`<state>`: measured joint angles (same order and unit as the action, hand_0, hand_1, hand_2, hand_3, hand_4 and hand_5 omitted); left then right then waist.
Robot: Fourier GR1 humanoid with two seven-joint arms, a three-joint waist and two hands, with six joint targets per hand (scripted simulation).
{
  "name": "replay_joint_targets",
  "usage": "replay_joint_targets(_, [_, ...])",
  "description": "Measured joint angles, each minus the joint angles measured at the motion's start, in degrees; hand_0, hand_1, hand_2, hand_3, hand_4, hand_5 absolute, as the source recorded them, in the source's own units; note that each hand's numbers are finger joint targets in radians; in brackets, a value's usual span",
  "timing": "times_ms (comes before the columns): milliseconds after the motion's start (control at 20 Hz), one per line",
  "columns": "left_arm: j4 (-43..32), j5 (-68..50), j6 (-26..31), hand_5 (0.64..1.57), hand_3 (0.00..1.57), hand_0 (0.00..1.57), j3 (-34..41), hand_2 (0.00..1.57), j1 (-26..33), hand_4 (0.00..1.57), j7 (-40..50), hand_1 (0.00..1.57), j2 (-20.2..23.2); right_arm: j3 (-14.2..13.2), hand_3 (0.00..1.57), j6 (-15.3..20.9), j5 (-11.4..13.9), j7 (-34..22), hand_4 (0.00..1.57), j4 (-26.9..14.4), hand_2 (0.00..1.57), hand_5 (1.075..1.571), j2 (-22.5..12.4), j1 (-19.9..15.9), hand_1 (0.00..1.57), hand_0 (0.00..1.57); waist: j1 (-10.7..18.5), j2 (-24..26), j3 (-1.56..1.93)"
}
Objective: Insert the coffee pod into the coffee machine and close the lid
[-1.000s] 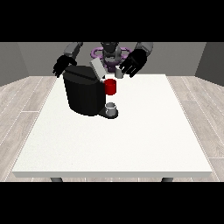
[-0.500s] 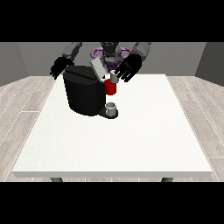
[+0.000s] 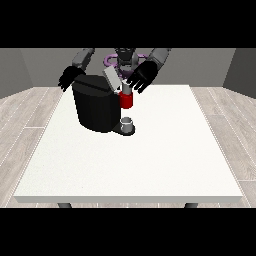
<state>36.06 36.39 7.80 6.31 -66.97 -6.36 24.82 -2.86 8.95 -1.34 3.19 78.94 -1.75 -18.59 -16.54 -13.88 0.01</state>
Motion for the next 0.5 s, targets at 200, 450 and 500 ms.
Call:
replay_joint_targets(200, [-0.41, 0.11, 0.13, 1.571, 1.20, 1.20, 0.26, 1.27, 0.14, 0.50, -0.30, 1.20, 0.08, -0.42, 0.00, -1.23, -0.76, -0.25, 0.50, 0.56, 0.00, 1.571, -0.96, 0.59, 0.00, 0.00, -0.47, -0.02, 0.00])
replay_joint_targets(450, [-0.97, 0.48, 0.24, 1.571, 1.18, 1.16, 0.67, 1.24, -0.75, 0.49, -0.85, 1.16, 1.05, 0.10, 0.00, -0.52, -0.36, 0.21, 0.45, 1.03, 0.00, 1.571, -0.20, 0.77, 0.00, 0.00, -0.76, -1.18, 0.01])
replay_joint_targets(500, [-1.06, 0.56, 0.36, 1.571, 1.19, 1.18, 0.57, 1.25, -0.55, 0.49, -0.61, 1.18, 0.78, -0.17, 0.00, -0.73, -0.54, 0.27, 0.44, 0.89, 0.00, 1.571, -0.48, 1.09, 0.00, 0.00, -0.70, -0.82, 0.00])
